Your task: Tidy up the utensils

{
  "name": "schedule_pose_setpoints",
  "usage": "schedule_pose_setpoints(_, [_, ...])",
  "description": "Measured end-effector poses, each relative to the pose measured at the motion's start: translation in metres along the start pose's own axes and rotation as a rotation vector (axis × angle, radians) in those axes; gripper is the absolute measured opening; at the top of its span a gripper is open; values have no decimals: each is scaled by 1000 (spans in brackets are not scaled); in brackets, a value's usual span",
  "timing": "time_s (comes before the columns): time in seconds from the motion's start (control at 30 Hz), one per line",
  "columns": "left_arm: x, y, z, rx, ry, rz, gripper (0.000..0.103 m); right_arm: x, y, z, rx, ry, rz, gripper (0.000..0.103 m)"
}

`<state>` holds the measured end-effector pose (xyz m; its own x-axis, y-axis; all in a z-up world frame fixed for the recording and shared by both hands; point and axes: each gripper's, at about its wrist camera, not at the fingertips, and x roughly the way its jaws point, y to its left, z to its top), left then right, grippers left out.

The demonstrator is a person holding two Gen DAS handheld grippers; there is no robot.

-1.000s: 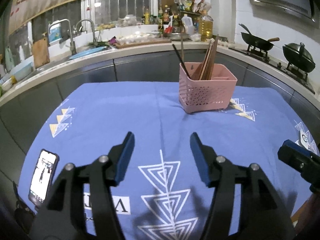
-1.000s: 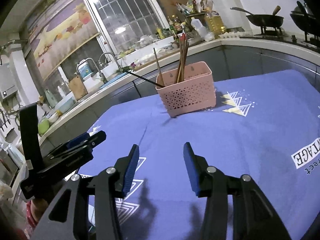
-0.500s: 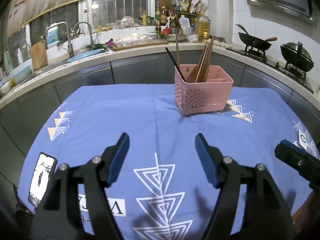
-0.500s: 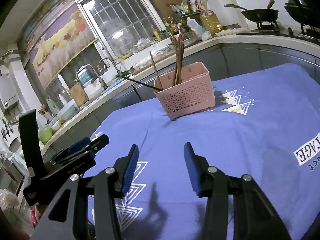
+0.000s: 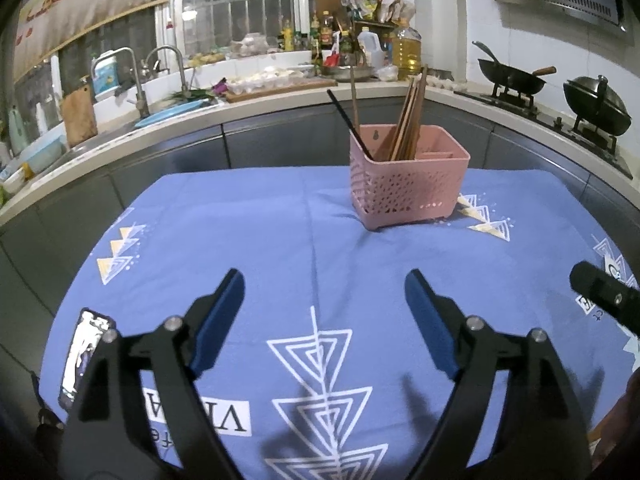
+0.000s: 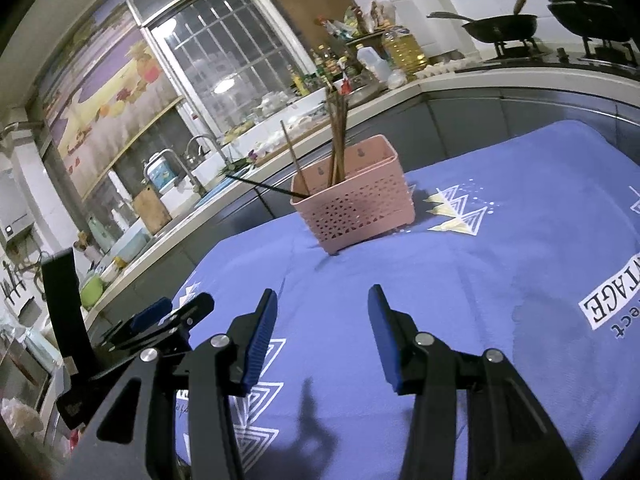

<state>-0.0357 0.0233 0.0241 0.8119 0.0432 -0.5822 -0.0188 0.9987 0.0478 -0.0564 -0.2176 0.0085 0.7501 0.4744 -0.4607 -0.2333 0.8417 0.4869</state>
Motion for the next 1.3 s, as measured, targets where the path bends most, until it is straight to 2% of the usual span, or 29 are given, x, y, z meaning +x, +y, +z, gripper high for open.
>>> schedule_pose_setpoints(0.3, [4,0,-2,-2,5,22,85,2,-14,0,51,-8,-27,57])
schedule_pose_setpoints(0.67, [9,0,-5,-9,25,32,87,7,-22,-2,78,20,-29,58])
schedule_pose_setpoints(0.8, [15,1,-7,-17,47,48,97,9,-26,-3,88,29,-37,58])
schedule_pose_setpoints(1.1, [34,11,-13,-63,153,60,97,9,-27,-6,103,41,-39,58])
schedule_pose_setpoints(1.2, [37,13,-13,-60,169,99,97,10,-28,-6,105,48,-40,58])
schedule_pose_setpoints(1.3, [36,17,-12,-69,162,103,97,11,-29,-7,109,56,-39,58])
